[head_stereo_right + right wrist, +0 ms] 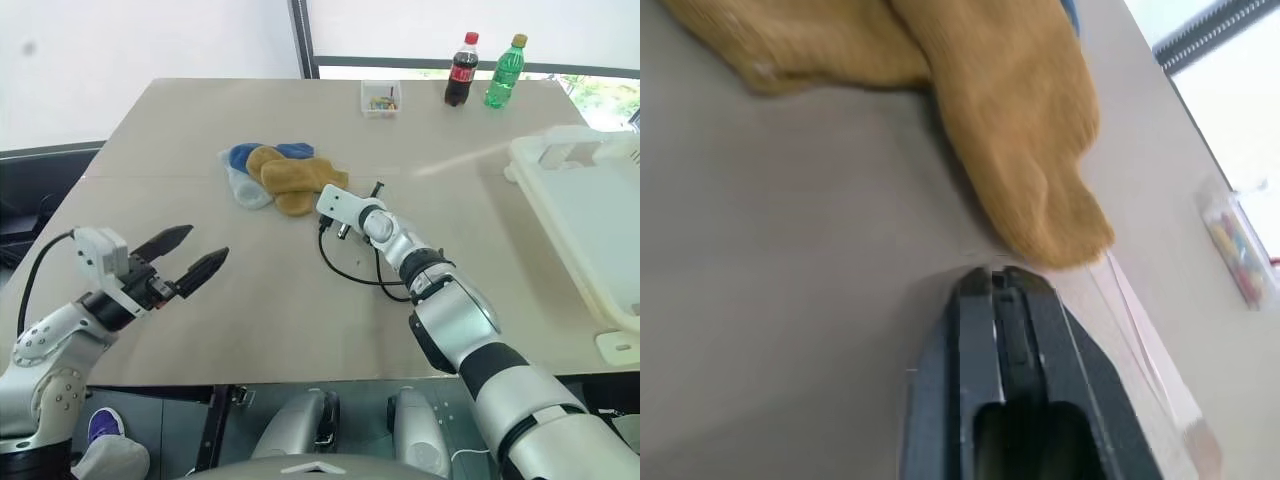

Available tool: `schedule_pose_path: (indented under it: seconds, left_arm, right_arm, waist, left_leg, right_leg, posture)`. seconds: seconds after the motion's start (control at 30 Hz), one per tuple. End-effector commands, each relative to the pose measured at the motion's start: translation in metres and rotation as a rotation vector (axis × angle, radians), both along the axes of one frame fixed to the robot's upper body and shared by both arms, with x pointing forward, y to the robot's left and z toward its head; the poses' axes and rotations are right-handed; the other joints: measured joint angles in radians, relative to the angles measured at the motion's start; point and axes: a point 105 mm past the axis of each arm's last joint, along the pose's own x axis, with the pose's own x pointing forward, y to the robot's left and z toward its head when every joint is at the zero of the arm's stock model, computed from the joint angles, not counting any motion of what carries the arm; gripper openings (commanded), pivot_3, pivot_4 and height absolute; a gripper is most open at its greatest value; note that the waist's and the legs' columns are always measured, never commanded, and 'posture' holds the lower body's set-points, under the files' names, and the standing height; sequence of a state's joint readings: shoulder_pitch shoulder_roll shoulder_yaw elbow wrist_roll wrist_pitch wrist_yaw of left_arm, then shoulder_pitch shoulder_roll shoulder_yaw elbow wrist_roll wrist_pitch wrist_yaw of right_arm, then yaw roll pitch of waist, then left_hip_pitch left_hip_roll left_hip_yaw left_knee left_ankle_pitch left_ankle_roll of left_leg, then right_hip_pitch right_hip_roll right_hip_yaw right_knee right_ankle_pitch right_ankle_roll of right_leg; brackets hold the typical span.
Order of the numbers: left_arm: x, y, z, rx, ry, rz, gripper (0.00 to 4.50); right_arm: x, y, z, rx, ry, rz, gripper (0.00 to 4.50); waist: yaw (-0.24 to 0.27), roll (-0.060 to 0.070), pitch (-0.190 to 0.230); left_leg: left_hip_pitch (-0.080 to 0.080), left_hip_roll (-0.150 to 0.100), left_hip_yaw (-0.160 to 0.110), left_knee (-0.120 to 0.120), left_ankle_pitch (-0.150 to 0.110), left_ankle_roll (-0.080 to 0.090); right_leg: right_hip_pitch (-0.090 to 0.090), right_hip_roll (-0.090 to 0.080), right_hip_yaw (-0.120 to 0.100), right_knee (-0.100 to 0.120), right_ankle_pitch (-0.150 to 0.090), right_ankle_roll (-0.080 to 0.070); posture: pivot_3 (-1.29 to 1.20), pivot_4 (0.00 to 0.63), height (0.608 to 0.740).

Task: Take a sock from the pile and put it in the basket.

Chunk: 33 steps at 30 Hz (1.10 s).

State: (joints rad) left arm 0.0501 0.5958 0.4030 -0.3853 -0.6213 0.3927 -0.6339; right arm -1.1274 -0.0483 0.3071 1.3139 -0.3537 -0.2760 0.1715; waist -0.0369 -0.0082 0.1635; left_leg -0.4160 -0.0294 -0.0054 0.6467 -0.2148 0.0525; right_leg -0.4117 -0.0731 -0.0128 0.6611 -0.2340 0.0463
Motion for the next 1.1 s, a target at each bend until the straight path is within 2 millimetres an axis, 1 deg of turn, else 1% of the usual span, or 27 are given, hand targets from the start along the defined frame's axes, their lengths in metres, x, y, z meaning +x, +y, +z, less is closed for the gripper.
schedule_pose_path:
  seconds: [0.03, 0.07, 0.1, 0.13, 0.2, 0.27, 0.3, 0.33, 0.37, 0.43, 0.5, 0.53, 0.6, 0.7, 0.77, 0.83, 0.9, 0.97, 1.03, 1.1]
  left_arm:
    - [0.007, -0.016, 0.017, 0.036, -0.052, -0.018, 4.5]
    - [0.009, -0.019, 0.017, 0.037, -0.047, -0.025, 4.5]
    - [0.012, -0.022, 0.017, 0.039, -0.042, -0.035, 4.5]
    - [0.015, -0.024, 0.016, 0.037, -0.034, -0.042, 4.5]
    - [0.026, -0.027, 0.014, 0.071, -0.009, -0.043, 4.5]
    - [0.039, -0.028, 0.009, 0.129, 0.036, -0.016, 4.5]
    - [0.045, -0.028, 0.008, 0.157, 0.048, -0.004, 4.5]
    - [0.052, -0.034, 0.008, 0.192, 0.065, -0.032, 4.5]
    - [0.059, -0.041, 0.009, 0.223, 0.077, -0.073, 4.5]
    - [0.074, -0.052, 0.009, 0.278, 0.094, -0.122, 4.5]
    - [0.092, -0.059, 0.01, 0.343, 0.099, -0.134, 4.5]
    - [0.103, -0.068, 0.01, 0.406, 0.093, -0.16, 4.5]
    - [0.124, -0.087, 0.011, 0.503, 0.087, -0.205, 4.5]
    - [0.145, -0.109, 0.01, 0.618, 0.061, -0.263, 4.5]
    - [0.159, -0.125, 0.006, 0.683, 0.078, -0.283, 4.5]
    - [0.167, -0.139, 0.003, 0.726, 0.082, -0.31, 4.5]
    - [0.171, -0.154, -0.006, 0.787, 0.095, -0.342, 4.5]
    - [0.176, -0.163, -0.009, 0.808, 0.096, -0.326, 4.5]
    - [0.18, -0.166, -0.014, 0.849, 0.106, -0.306, 4.5]
    - [0.183, -0.169, -0.016, 0.851, 0.114, -0.276, 4.5]
  right_arm:
    - [-0.001, -0.006, 0.043, 0.24, -0.043, 0.092, 0.06]
    - [-0.005, -0.011, 0.047, 0.281, -0.046, 0.115, 0.57]
    - [-0.012, -0.019, 0.052, 0.322, -0.062, 0.136, 0.9]
    - [-0.02, -0.024, 0.055, 0.354, -0.069, 0.153, 1.37]
    - [-0.047, -0.04, 0.065, 0.433, -0.062, 0.183, 2.31]
    - [-0.079, -0.052, 0.072, 0.481, -0.036, 0.216, 3.42]
    - [-0.09, -0.056, 0.075, 0.491, -0.028, 0.218, 3.84]
    - [-0.109, -0.065, 0.078, 0.497, -0.015, 0.237, 4.19]
    - [-0.128, -0.074, 0.078, 0.506, 0.014, 0.244, 4.43]
    - [-0.157, -0.081, 0.076, 0.503, 0.079, 0.245, 4.43]
    - [-0.172, -0.086, 0.073, 0.48, 0.102, 0.216, 4.43]
    - [-0.183, -0.09, 0.072, 0.479, 0.115, 0.201, 4.43]
    - [-0.198, -0.096, 0.072, 0.478, 0.118, 0.163, 4.43]
    - [-0.208, -0.101, 0.072, 0.478, 0.117, 0.109, 4.43]
    - [-0.212, -0.104, 0.072, 0.475, 0.111, 0.083, 4.43]
    - [-0.215, -0.106, 0.073, 0.473, 0.106, 0.066, 4.43]
    - [-0.215, -0.108, 0.075, 0.478, 0.098, 0.05, 4.43]
    - [-0.216, -0.109, 0.075, 0.477, 0.094, 0.042, 4.43]
    - [-0.216, -0.11, 0.076, 0.472, 0.094, 0.04, 4.43]
    - [-0.216, -0.11, 0.076, 0.471, 0.094, 0.042, 4.43]
  waist:
    - [0.001, 0.0, 0.0]
    - [0.0, 0.0, 0.0]
    - [0.001, 0.0, 0.0]
    - [0.002, -0.001, 0.0]
    - [0.012, -0.001, -0.001]
    - [0.019, 0.0, 0.0]
    - [0.023, 0.0, 0.0]
    - [0.024, 0.001, 0.001]
    - [0.025, 0.0, 0.001]
    - [0.036, 0.0, 0.001]
    - [0.039, -0.001, 0.001]
    - [0.039, -0.001, 0.001]
    - [0.051, -0.003, 0.002]
    - [0.051, -0.004, 0.003]
    - [0.052, -0.005, 0.003]
    - [0.05, -0.007, 0.005]
    - [0.048, -0.009, 0.006]
    - [0.047, -0.01, 0.006]
    - [0.048, -0.011, 0.007]
    - [0.051, -0.013, 0.008]
  left_leg:
    - [0.0, 0.0, 0.0, 0.0, 0.0, 0.0]
    - [0.0, 0.0, 0.0, 0.0, 0.0, 0.0]
    - [0.0, 0.0, 0.0, 0.0, 0.0, 0.0]
    - [0.0, 0.0, 0.001, 0.0, 0.0, 0.0]
    - [-0.002, 0.0, -0.001, -0.001, -0.001, 0.003]
    - [-0.003, 0.001, -0.001, -0.002, -0.002, 0.004]
    - [-0.003, 0.001, -0.001, -0.002, -0.002, 0.004]
    - [-0.003, 0.001, -0.001, -0.002, -0.002, 0.004]
    - [-0.002, 0.001, -0.001, -0.001, -0.002, 0.004]
    - [-0.002, 0.001, -0.002, 0.0, -0.002, 0.004]
    - [-0.002, 0.002, -0.001, 0.001, -0.002, 0.004]
    - [-0.001, 0.003, 0.001, 0.002, -0.002, 0.004]
    - [-0.002, 0.003, 0.002, 0.003, -0.002, 0.004]
    - [-0.004, 0.003, 0.003, 0.004, -0.002, 0.005]
    - [-0.005, 0.003, 0.003, 0.005, -0.003, 0.005]
    - [-0.007, 0.003, 0.002, 0.006, -0.004, 0.007]
    - [-0.009, 0.003, 0.003, 0.007, -0.004, 0.008]
    - [-0.013, 0.003, 0.002, 0.007, -0.004, 0.008]
    - [-0.015, 0.003, 0.001, 0.008, -0.004, 0.008]
    - [-0.015, 0.003, 0.001, 0.008, -0.004, 0.008]
  right_leg:
    - [0.0, 0.0, 0.0, 0.0, 0.0, 0.0]
    - [0.0, 0.0, 0.0, 0.0, 0.0, 0.0]
    - [0.0, 0.0, 0.0, -0.001, 0.0, 0.0]
    - [0.001, 0.0, 0.001, -0.001, 0.0, 0.0]
    - [0.001, -0.001, 0.001, -0.002, 0.0, 0.001]
    - [0.0, 0.0, 0.002, -0.002, 0.0, 0.0]
    - [0.0, 0.0, 0.002, -0.002, 0.0, 0.0]
    - [0.0, 0.0, 0.002, -0.002, 0.0, 0.0]
    - [0.0, 0.001, 0.001, -0.001, 0.0, 0.001]
    - [0.001, 0.001, -0.001, -0.001, 0.0, 0.001]
    - [0.002, 0.002, -0.002, -0.001, 0.0, 0.001]
    - [0.001, 0.002, -0.001, -0.001, 0.0, 0.001]
    - [0.002, 0.003, -0.001, -0.002, -0.001, 0.001]
    - [0.001, 0.003, -0.001, -0.002, 0.0, 0.001]
    - [0.001, 0.003, -0.001, -0.003, 0.0, 0.002]
    - [0.0, 0.003, -0.002, -0.004, 0.0, 0.002]
    - [-0.001, 0.003, -0.002, -0.004, -0.001, 0.002]
    - [-0.005, 0.003, -0.003, -0.004, 0.0, 0.003]
    - [-0.007, 0.004, -0.004, -0.004, 0.0, 0.003]
    - [-0.007, 0.003, -0.004, -0.003, 0.0, 0.003]
  posture:
    - [0.0, 0.15, 0.729]
    - [0.0, 0.15, 0.729]
    - [0.0, 0.15, 0.729]
    - [0.0, 0.15, 0.729]
    - [0.0, 0.15, 0.729]
    - [0.0, 0.15, 0.729]
    - [0.0, 0.15, 0.729]
    - [0.0, 0.15, 0.729]
    - [0.0, 0.15, 0.729]
    - [0.0, 0.15, 0.729]
    - [0.0, 0.15, 0.729]
    - [0.0, 0.15, 0.729]
    - [0.0, 0.15, 0.729]
    - [0.0, 0.15, 0.729]
    - [0.0, 0.15, 0.729]
    - [0.0, 0.15, 0.729]
    - [0.0, 0.15, 0.729]
    - [0.0, 0.15, 0.729]
    - [0.0, 0.15, 0.729]
    - [0.0, 0.15, 0.729]
